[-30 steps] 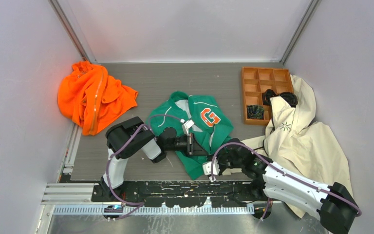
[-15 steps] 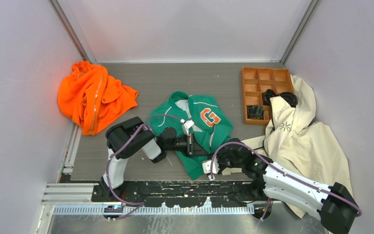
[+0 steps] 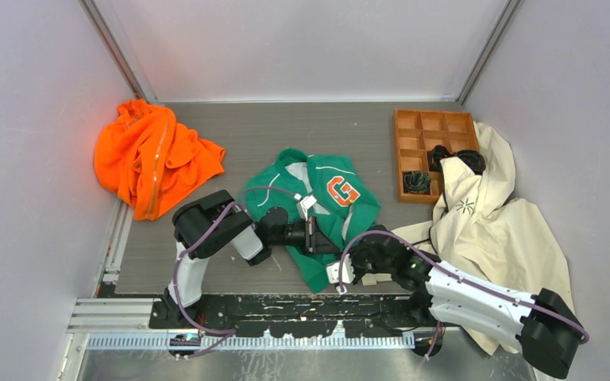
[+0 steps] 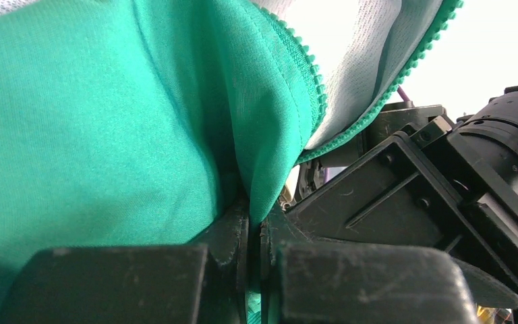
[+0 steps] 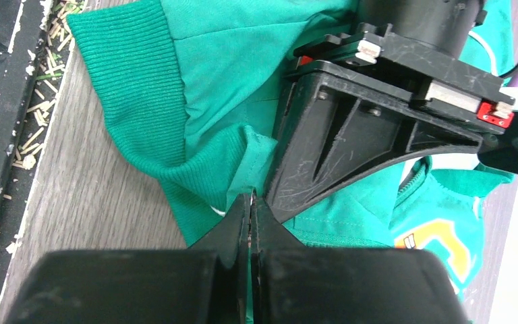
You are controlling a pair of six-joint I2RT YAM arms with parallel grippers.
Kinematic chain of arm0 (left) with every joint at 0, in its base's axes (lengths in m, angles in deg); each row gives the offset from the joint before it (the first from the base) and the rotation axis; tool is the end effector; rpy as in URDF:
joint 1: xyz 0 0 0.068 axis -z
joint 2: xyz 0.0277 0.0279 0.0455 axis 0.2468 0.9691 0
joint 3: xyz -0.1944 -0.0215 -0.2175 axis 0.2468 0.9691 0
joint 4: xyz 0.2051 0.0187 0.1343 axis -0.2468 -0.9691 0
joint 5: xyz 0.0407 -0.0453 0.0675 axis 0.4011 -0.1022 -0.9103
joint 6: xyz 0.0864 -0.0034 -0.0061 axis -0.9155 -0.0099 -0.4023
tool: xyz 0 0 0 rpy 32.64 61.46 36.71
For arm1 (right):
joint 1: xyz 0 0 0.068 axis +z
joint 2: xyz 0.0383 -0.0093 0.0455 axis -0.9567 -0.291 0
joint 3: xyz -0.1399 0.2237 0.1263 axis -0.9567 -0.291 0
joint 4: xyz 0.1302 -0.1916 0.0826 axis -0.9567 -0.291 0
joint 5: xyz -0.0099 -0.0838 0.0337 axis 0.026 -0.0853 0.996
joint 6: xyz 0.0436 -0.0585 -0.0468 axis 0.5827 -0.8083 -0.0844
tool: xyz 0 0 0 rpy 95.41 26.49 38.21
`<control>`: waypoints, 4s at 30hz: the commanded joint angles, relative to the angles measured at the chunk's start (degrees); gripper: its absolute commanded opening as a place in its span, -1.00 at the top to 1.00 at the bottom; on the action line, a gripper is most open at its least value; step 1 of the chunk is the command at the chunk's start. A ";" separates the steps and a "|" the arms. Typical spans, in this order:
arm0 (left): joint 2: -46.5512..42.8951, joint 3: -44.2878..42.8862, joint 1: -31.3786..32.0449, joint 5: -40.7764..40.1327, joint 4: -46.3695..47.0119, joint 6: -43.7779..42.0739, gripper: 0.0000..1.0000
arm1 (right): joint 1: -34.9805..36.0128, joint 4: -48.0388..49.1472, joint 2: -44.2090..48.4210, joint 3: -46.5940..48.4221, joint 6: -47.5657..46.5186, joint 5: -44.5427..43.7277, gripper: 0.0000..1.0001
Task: Zip up the jacket
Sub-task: Zip the zipper on the jacket.
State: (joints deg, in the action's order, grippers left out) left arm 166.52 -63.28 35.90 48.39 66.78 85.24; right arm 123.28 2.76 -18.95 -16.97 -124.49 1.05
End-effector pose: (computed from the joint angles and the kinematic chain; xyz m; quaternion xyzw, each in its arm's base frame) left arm 0.2017 -0.3103 0.1194 0.1055 0.7578 -0.6289 0.1380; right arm 0.0838 0.1415 0.1623 -0.7804 0.4270 0.1072 0.4440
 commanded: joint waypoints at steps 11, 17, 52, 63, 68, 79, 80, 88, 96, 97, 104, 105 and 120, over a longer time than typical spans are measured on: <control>-1.00 -0.92 0.34 1.23 2.89 0.05 1.00 | 0.32 -6.00 9.36 4.57 5.67 -4.32 0.98; -1.00 -1.10 0.35 1.36 2.89 0.08 1.00 | 0.34 -3.40 7.38 3.92 8.63 -5.96 0.97; -1.05 -0.86 0.70 1.61 2.98 -0.02 1.00 | 0.33 -1.50 1.71 3.36 9.03 -9.01 0.77; -1.14 -0.89 0.78 1.69 2.89 -0.03 1.00 | 0.25 -0.15 1.59 3.53 9.83 -11.83 0.77; -1.14 -0.99 0.78 1.65 2.78 -0.10 1.00 | 0.12 -0.16 1.46 3.52 9.76 -12.19 0.75; -1.17 -0.98 0.83 1.84 2.81 -0.08 1.00 | 0.16 0.33 0.48 3.00 9.35 -12.25 0.77; -1.14 -0.96 0.79 1.84 2.81 -0.04 1.00 | 0.17 0.30 0.55 3.11 9.33 -12.29 0.81; -1.14 -0.35 0.78 1.34 2.98 -0.11 1.00 | -1.70 -2.71 2.56 5.25 11.59 -12.12 0.98; -1.46 -0.14 0.87 1.85 2.65 -0.42 1.00 | -2.50 -2.55 6.07 5.96 17.10 -10.21 0.98; -1.61 0.04 0.97 1.88 2.57 -0.57 1.00 | -2.55 -2.13 6.50 5.80 17.79 -10.19 0.98; -2.69 0.71 1.38 2.17 0.87 -2.70 1.00 | -2.73 6.12 12.81 1.19 19.02 -7.62 0.98; -2.79 0.75 1.44 2.31 0.72 -2.98 1.00 | -2.75 7.21 11.87 0.73 18.98 -8.62 0.98; -4.75 0.32 2.56 3.45 -4.44 -7.31 1.00 | -8.49 8.67 12.17 -1.91 15.02 -3.02 0.98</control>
State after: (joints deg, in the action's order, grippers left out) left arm 162.81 -62.64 37.00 46.80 66.87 80.94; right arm 114.75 5.43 -7.52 -18.77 -106.22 -2.16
